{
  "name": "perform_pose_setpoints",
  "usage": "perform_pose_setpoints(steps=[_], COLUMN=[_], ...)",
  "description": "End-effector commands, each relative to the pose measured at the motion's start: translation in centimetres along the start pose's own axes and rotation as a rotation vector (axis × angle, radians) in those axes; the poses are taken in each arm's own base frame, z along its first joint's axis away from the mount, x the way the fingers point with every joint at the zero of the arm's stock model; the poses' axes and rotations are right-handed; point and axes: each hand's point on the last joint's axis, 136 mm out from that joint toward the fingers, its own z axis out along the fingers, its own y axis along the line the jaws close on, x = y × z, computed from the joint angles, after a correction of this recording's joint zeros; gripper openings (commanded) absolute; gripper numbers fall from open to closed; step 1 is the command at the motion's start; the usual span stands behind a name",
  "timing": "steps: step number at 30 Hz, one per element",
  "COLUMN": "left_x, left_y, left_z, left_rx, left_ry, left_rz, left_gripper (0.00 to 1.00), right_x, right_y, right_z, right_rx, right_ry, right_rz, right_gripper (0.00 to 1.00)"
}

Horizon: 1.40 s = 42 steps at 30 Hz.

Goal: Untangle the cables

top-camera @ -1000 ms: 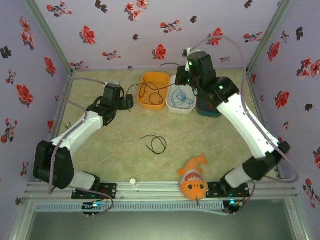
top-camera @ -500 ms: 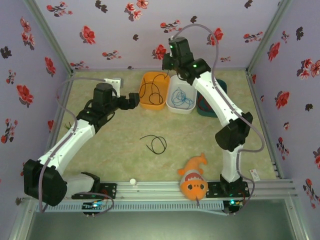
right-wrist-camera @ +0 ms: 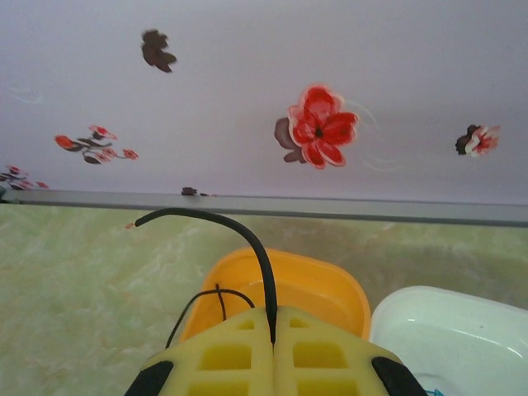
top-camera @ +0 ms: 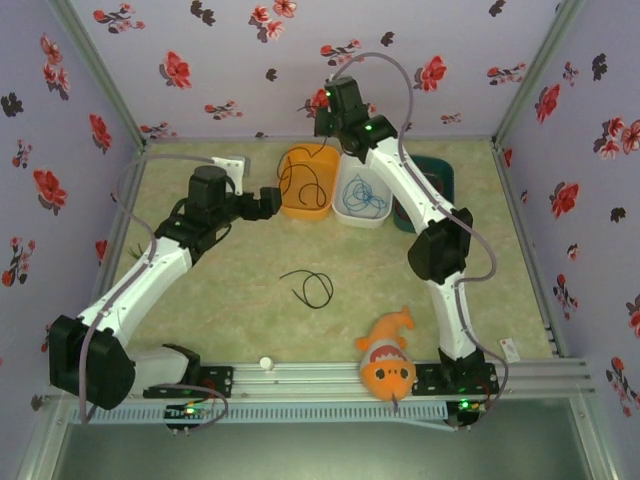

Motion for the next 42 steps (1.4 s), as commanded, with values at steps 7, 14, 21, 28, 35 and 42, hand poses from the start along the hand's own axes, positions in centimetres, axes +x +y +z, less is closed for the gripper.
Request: perform_pose_setpoints(steps=[7, 14, 21, 28, 35, 42], left_x=[0.6, 1.3, 1.6, 1.6, 1.7, 2.0], left_y=[0.0, 0.3, 0.6, 1.2, 1.5, 1.5], left_z=[0.3, 0.5, 0.6, 0.5, 0.4, 0.5], left_rx=[0.014, 0.008, -0.006, -0.041, -0.051, -0.055], left_ry=[-0.001, 0.013, 0.014, 0.008, 0.010, 0.022], left_rz=[-0.019, -0.024, -0.030, -0.043, -0.051, -0.056], left_gripper=[1.00, 1.00, 1.00, 1.00, 1.00, 1.00], right_x=[0.1, 0.2, 1.7, 6.0, 9.8, 13.6], right_y=[-2.9, -5.4, -5.6, -2.9, -0.9, -1.1], right_z=[0.8, 0.0, 0.2, 2.9, 5.6, 8.0], right_rx=[0.124, 0.216, 0.199, 0.119, 0.099, 0.110], right_ry=[-0.012, -0.023, 0.006, 0.111, 0.196, 0.296], right_rz=[-0.033, -0.021, 0.000, -0.045, -0.097, -0.109], right_gripper=[0.00, 0.00, 0.00, 0.00, 0.00, 0.00])
